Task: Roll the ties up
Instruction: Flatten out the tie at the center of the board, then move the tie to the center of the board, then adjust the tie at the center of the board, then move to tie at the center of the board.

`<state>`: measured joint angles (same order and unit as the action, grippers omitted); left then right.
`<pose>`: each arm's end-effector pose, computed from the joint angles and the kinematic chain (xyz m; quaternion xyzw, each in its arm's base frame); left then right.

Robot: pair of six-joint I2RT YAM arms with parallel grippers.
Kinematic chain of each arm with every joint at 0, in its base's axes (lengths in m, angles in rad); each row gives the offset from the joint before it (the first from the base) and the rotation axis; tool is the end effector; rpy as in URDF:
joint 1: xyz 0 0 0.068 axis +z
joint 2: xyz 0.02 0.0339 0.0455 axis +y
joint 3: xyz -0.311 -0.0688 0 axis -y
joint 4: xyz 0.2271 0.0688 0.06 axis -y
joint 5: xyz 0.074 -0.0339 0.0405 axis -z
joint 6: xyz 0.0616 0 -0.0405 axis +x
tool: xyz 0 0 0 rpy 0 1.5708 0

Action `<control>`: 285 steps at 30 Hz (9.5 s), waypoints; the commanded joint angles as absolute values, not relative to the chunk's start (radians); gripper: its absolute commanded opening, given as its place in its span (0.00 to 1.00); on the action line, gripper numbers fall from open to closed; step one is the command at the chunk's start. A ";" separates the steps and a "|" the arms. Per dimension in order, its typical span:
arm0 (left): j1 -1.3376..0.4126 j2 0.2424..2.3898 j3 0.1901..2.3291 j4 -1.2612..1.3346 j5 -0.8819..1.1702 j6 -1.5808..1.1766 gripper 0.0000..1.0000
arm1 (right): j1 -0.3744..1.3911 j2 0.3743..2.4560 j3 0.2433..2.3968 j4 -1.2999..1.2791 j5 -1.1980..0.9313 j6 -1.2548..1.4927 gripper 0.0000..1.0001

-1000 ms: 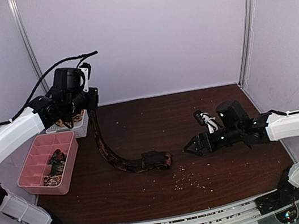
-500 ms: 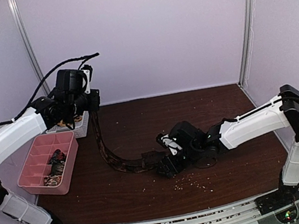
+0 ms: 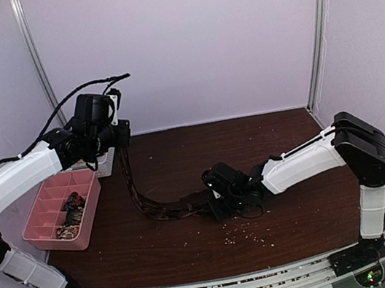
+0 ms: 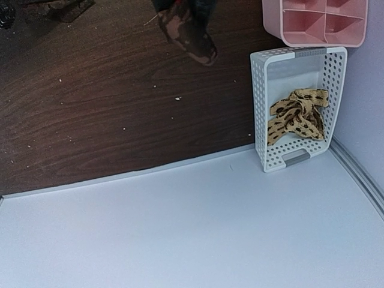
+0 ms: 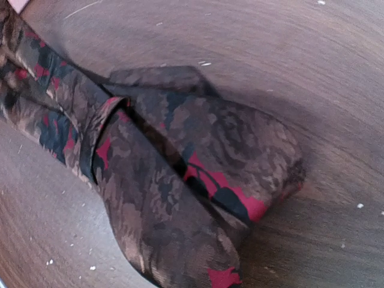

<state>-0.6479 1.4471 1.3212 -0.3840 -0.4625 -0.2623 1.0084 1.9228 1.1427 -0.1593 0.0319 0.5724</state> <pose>0.2775 -0.1755 0.3901 0.0471 0.8463 -0.0389 0.5292 0.2208 0.3466 0.1789 -0.2007 0.9290 0.2099 0.2292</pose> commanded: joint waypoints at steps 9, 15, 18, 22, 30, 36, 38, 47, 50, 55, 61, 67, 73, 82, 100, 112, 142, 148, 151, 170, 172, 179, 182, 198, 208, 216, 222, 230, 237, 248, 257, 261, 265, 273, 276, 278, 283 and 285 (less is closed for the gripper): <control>-0.649 1.426 1.259 -0.232 -0.286 -0.369 0.00 | 0.859 1.440 0.908 -0.321 0.359 0.474 0.00; -0.701 1.541 1.191 -0.040 -0.047 -0.519 0.00 | 0.698 1.067 0.838 -0.458 0.516 0.281 0.00; -0.761 1.624 1.204 -0.006 -0.048 -0.590 0.00 | 0.671 0.975 0.869 -0.531 0.625 0.127 0.00; -0.792 1.687 1.195 0.005 -0.069 -0.665 0.00 | 0.669 1.024 0.882 -0.611 0.706 -0.041 0.08; -0.786 1.611 1.118 -0.111 -0.276 -0.634 0.00 | 0.866 1.518 0.952 -0.597 0.664 -0.095 0.10; -0.747 1.467 1.053 -0.224 -0.451 -0.591 0.00 | 1.002 1.822 1.110 -0.646 0.653 -0.027 0.17; -0.729 1.415 1.038 -0.257 -0.492 -0.573 0.00 | 1.008 1.805 1.111 -0.637 0.603 -0.003 0.36; -0.687 1.374 1.040 -0.314 -0.473 -0.496 0.00 | 0.911 1.557 0.954 -0.539 0.335 0.115 0.69; -0.678 1.399 1.043 -0.320 -0.453 -0.504 0.00 | 0.847 1.498 0.914 -0.521 0.279 0.153 0.67; -0.666 1.440 1.046 -0.321 -0.431 -0.504 0.00 | 0.793 1.480 0.930 -0.586 0.264 0.189 0.68; -0.627 1.462 1.058 -0.378 -0.441 -0.502 0.00 | 0.724 1.477 0.918 -0.560 0.171 0.218 0.61; -0.565 1.367 0.950 -0.323 -0.387 -0.496 0.12 | 0.563 1.536 0.989 -0.475 -0.136 0.276 0.49; -0.516 1.290 0.871 -0.318 -0.357 -0.538 0.65 | 0.541 1.665 1.022 -0.307 -0.462 0.421 0.42; -0.555 1.340 0.900 -0.196 0.013 -0.280 0.87 | 0.522 1.794 0.988 -0.168 -0.493 0.636 0.36; -0.795 1.835 1.304 -0.314 0.306 0.119 0.65 | 0.230 1.539 0.645 -0.226 -0.535 0.625 0.40; -0.793 2.131 1.650 -0.597 0.354 0.308 0.54 | 0.221 1.391 0.689 -0.259 -0.544 0.556 0.44; -0.789 2.082 1.485 -0.496 0.240 0.240 0.01 | 0.231 1.647 0.685 -0.189 -0.553 0.531 0.44; -0.750 2.029 1.400 -0.475 0.245 0.203 0.00 | 0.232 1.631 0.681 -0.193 -0.554 0.536 0.44; -0.736 2.008 1.369 -0.490 0.219 0.184 0.00 | 0.230 1.623 0.675 -0.199 -0.552 0.532 0.44; -0.658 1.899 1.165 -0.518 0.127 0.083 0.00 | 0.193 1.556 0.657 -0.237 -0.521 0.523 0.44; -0.658 1.898 1.152 -0.509 0.138 0.082 0.00 | 0.193 1.540 0.660 -0.243 -0.520 0.517 0.44; -0.658 1.898 1.159 -0.504 0.159 0.083 0.00 | 0.200 1.453 0.645 -0.240 -0.608 0.541 0.44; -0.658 1.901 1.167 -0.504 0.160 0.083 0.00 | 0.207 1.398 0.636 -0.274 -0.625 0.547 0.44; -0.658 1.911 1.183 -0.497 0.175 0.080 0.00 | 0.240 1.441 0.590 -0.226 -0.627 0.557 0.36; -0.660 1.898 1.185 -0.482 0.193 0.071 0.00 | 0.239 1.421 0.691 -0.318 -0.499 0.509 0.00; -0.694 1.842 1.194 -0.483 0.231 0.065 0.02 | 0.239 1.465 0.741 -0.361 -0.439 0.473 0.00; -0.726 1.803 1.204 -0.540 0.260 0.051 0.02 | 0.222 1.496 0.731 -0.365 -0.407 0.456 0.00; -0.751 1.836 1.154 -0.575 0.290 0.053 0.02 | 0.209 1.512 0.735 -0.363 -0.402 0.452 0.00; -0.764 1.888 1.173 -0.543 0.221 -0.002 0.39 | 0.198 1.446 0.757 -0.420 -0.363 0.442 0.41; -0.764 1.715 1.097 -0.413 0.210 -0.054 0.73 | 0.285 1.315 0.733 -0.324 -0.455 0.594 0.40; -0.764 1.515 0.985 -0.236 0.047 -0.154 0.98 | 0.604 1.535 0.898 -0.179 -0.458 0.733 0.40; -0.764 1.408 0.917 -0.172 -0.076 -0.206 0.98 | 0.677 1.648 0.949 -0.134 -0.461 0.759 0.40; -0.763 1.331 0.872 -0.126 -0.154 -0.255 0.98 | 0.692 1.737 0.951 -0.089 -0.468 0.787 0.40; -0.762 1.273 0.835 -0.093 -0.290 -0.334 0.98 | 0.607 1.725 0.806 -0.071 -0.455 0.785 0.41; -0.763 1.281 0.845 -0.102 -0.296 -0.327 0.98 | 0.528 1.671 0.723 -0.108 -0.437 0.745 0.42; -0.762 1.282 0.847 -0.097 -0.295 -0.320 0.98 | 0.471 1.626 0.675 -0.132 -0.435 0.719 0.43; -0.762 1.293 0.861 -0.087 -0.297 -0.314 0.98 | 0.362 1.492 0.631 -0.248 -0.401 0.628 0.45; -0.763 1.302 0.872 -0.095 -0.288 -0.317 0.98 | 0.349 1.427 0.633 -0.273 -0.384 0.600 0.46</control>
